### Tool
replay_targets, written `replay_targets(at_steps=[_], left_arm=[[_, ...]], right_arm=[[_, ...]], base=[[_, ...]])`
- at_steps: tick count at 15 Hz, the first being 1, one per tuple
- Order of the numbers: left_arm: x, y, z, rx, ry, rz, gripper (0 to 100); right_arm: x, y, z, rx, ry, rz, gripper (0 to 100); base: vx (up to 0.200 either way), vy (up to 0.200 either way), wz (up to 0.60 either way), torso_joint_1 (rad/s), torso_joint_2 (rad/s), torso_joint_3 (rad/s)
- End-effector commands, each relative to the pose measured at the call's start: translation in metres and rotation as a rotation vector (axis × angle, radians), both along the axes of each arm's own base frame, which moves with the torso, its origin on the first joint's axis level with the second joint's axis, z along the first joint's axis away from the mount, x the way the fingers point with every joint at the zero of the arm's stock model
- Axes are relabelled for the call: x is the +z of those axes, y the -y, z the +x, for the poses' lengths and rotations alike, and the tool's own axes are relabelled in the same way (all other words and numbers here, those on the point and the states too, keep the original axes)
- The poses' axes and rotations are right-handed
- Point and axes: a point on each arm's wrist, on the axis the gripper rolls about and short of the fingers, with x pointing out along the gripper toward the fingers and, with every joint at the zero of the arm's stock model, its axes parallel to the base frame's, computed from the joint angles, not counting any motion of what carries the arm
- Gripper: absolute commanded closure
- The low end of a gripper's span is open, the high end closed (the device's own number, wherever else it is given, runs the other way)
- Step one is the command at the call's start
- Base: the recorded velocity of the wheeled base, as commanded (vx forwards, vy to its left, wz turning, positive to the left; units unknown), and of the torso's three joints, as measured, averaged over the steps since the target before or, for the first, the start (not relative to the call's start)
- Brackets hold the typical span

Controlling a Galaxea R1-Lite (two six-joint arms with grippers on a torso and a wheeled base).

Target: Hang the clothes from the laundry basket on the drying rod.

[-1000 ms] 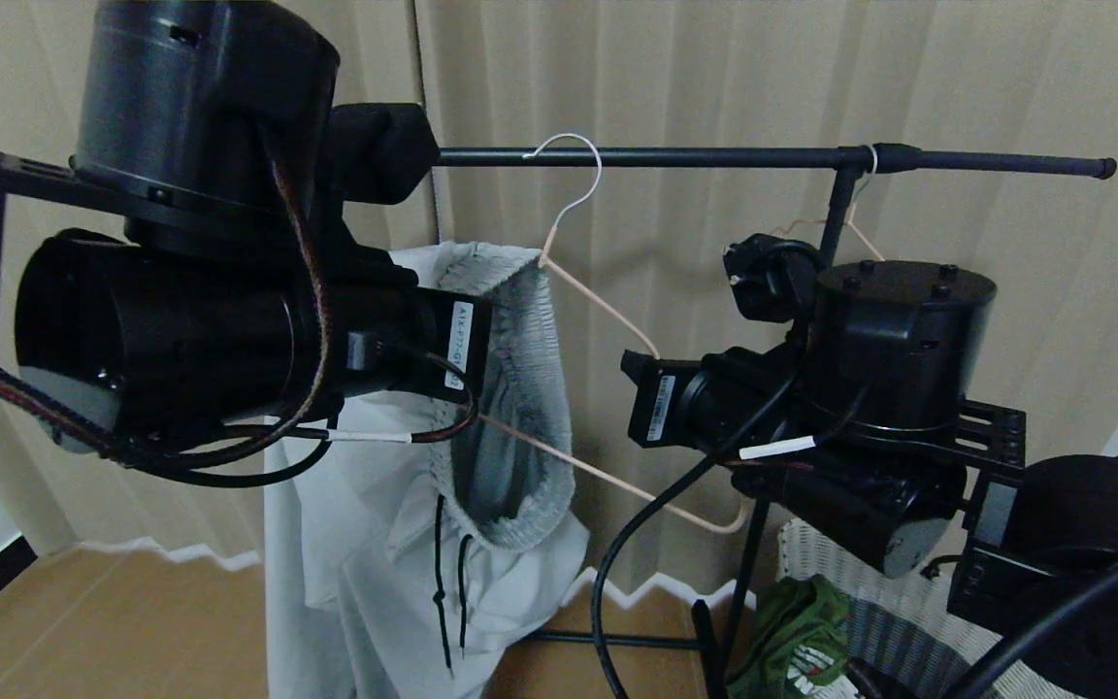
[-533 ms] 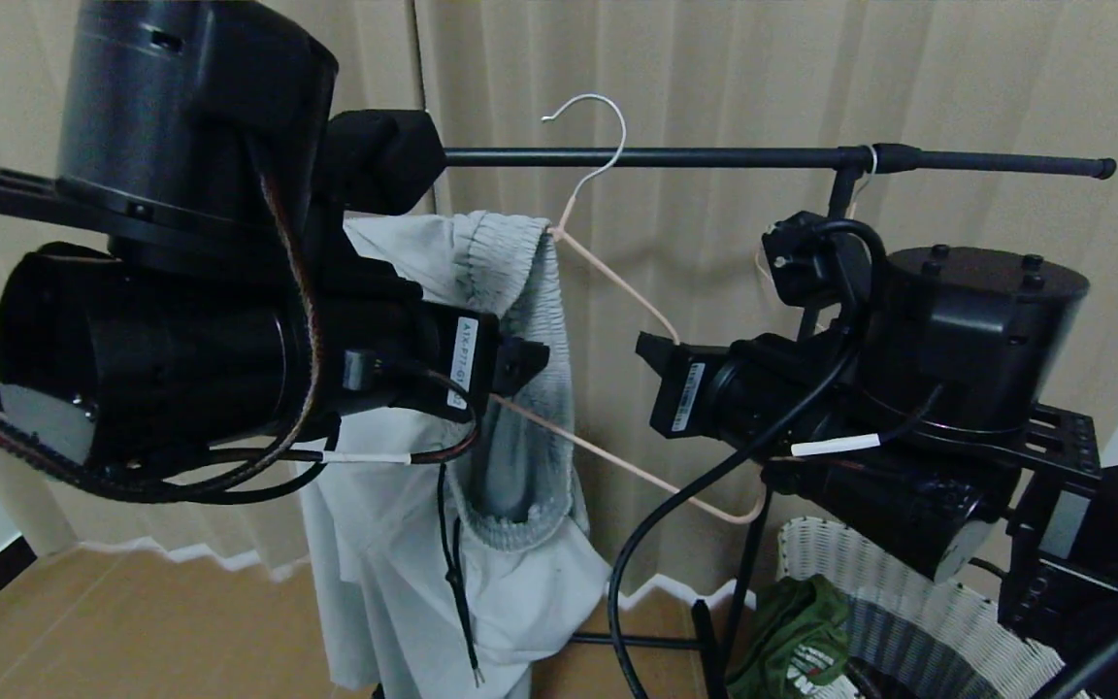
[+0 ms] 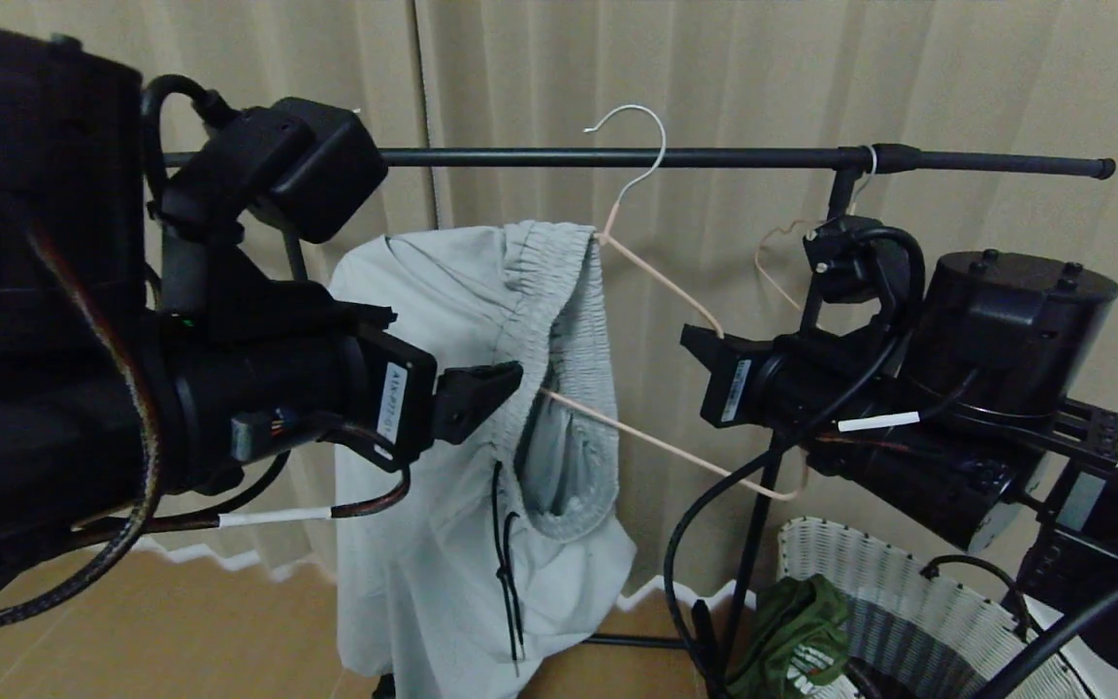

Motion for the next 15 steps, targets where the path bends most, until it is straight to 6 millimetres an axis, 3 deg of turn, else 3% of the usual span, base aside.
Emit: replay_targets(at_steps=[1,2,5,10,15], left_arm=[[-0.003,-0.015,-0.004,0.030,0.020,0.008,0],[-0.003,-0.038,0.019,0.120,0.157,0.070,0],[-0.001,-0.043,0.028,-0.020,0.265,0.149,0],[-0.012,-0.033,0.040,-0.179,0.311,0.299,0],[-0.018,-0.020,0.063,-0.179,0.348,0.320,0]], right_arm=[[0.002,0.009,0.001,-0.018,0.005,-0.001,100],[0.002,0.025,-0.002,0.026,0.021,-0.047,100],[-0.005,0.027,-0.002,0.047,0.009,-0.078,100],[-0.005,0.023,-0.005,0.095,0.023,-0.094,100],[-0.004,0.009,-0.017,0.161,0.030,-0.094,100]], base=[[0.000,0.000,0.00,0.000,0.00,0.000],[0.000,0.000,0.00,0.000,0.00,0.000],[0.000,0.000,0.00,0.000,0.00,0.000],[0.000,0.000,0.00,0.000,0.00,0.000],[0.000,0.000,0.00,0.000,0.00,0.000]])
